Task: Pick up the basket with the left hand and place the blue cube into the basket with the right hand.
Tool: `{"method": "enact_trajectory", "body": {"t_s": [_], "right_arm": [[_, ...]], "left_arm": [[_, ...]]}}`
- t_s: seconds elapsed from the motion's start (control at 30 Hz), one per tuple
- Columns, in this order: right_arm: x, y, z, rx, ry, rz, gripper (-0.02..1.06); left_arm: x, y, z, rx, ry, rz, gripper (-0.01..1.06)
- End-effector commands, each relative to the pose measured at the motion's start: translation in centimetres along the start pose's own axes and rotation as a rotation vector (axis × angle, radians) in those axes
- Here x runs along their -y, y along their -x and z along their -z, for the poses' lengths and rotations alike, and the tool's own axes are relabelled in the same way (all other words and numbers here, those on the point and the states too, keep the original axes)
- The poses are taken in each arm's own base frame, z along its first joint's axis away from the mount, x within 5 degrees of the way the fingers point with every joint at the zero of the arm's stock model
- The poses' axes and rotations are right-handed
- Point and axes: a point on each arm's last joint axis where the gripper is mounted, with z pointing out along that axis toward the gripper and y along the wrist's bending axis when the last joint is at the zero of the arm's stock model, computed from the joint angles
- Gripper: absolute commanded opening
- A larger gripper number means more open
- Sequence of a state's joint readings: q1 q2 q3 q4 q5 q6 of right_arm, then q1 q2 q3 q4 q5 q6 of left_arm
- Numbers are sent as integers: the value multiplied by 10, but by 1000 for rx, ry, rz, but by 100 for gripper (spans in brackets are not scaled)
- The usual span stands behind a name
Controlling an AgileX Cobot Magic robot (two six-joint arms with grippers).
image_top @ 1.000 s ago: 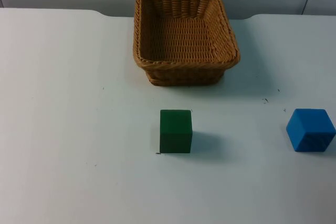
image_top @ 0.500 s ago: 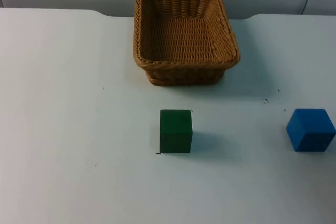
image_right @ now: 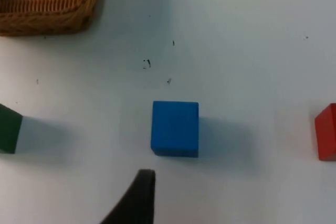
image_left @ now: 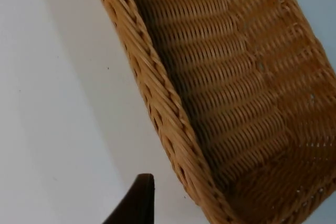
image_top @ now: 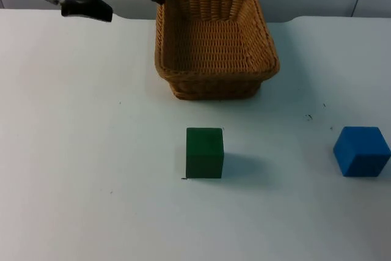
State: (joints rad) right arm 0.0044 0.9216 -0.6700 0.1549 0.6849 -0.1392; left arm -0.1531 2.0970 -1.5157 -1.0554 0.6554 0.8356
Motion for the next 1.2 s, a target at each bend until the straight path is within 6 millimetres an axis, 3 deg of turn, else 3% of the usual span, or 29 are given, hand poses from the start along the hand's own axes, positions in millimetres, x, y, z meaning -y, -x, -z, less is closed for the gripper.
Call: {"method": "enact_trajectory", "body": {"t_s": [0.0,0.37,0.6,0.83,1.03,1.17], "right_arm": [[-1,5,2,33,18,25,104],[-3,6,0,35,48,28,104],[-7,6,-14,-20,76,19,104],[-28,3,-27,-79,147,114,104],[-31,4,-30,-80,154,126,104],[-31,4,-31,-81,155,124,104]], "left_arm": [[4,3,-10,-9,-31,2,105],[-11,-12,-61,-96,-68,62,105],[-6,-12,-81,-111,-94,41,104],[-10,-12,-107,-113,-102,83,104],[-16,-16,-116,-120,-93,100,103],[-17,-15,-116,-117,-84,94,98]]}}
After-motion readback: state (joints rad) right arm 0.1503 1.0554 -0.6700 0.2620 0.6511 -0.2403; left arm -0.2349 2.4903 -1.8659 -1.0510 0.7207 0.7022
